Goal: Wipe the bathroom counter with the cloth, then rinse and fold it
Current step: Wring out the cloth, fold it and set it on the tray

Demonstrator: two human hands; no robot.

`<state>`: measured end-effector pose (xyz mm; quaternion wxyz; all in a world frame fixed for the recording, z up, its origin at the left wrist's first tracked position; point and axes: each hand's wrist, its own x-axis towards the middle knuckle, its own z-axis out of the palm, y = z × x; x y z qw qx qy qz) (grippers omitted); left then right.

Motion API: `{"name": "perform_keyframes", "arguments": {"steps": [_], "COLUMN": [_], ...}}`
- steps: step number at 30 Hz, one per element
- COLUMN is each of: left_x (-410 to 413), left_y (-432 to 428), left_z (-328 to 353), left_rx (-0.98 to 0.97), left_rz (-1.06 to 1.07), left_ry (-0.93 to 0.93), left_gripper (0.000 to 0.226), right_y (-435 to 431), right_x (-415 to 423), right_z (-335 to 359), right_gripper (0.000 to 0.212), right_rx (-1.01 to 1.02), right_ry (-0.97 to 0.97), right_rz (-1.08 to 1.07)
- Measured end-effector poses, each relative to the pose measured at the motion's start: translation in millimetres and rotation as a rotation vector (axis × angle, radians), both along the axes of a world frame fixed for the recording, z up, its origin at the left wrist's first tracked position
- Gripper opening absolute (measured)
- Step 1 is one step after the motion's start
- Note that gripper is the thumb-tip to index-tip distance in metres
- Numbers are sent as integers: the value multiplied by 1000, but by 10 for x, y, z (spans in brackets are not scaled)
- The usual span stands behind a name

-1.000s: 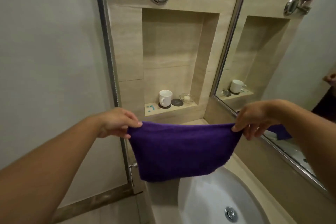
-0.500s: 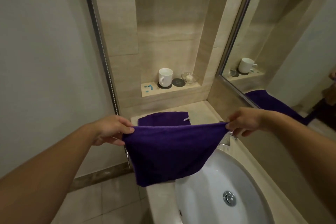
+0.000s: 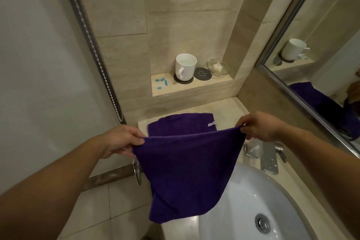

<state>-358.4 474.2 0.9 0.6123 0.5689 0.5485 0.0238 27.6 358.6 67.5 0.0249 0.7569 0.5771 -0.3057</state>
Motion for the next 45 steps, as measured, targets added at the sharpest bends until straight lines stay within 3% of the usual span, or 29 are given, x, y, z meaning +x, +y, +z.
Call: {"name": "perform_keyframes", "arguments": {"steps": [17,22,36,41,45], "left_x": [513,668,925,985,1007], "left_y": [895,1010,1085,1075,1069], "left_z": [-950,-1205,-1557,-1471,-1333], "left_rx": [210,289,338,328,338], "left_rz": [343,443,2,-30,12], "left_ry": [-78,-57,95,46,-24], "left_gripper": [9,21,10,21,2], "right_y": [1121,1397,1729,1714,1675], "right_x": [314,304,256,277,293], "right_z": [-1046,-1365,-1968,-1993,-1979], "right_gripper": [10,6,8,7,13], "right_rx": [129,171,120,108,87], "right_ry": [1,-1,11,19,41], "right_rz": [-153,-209,-271,-226,-229]}}
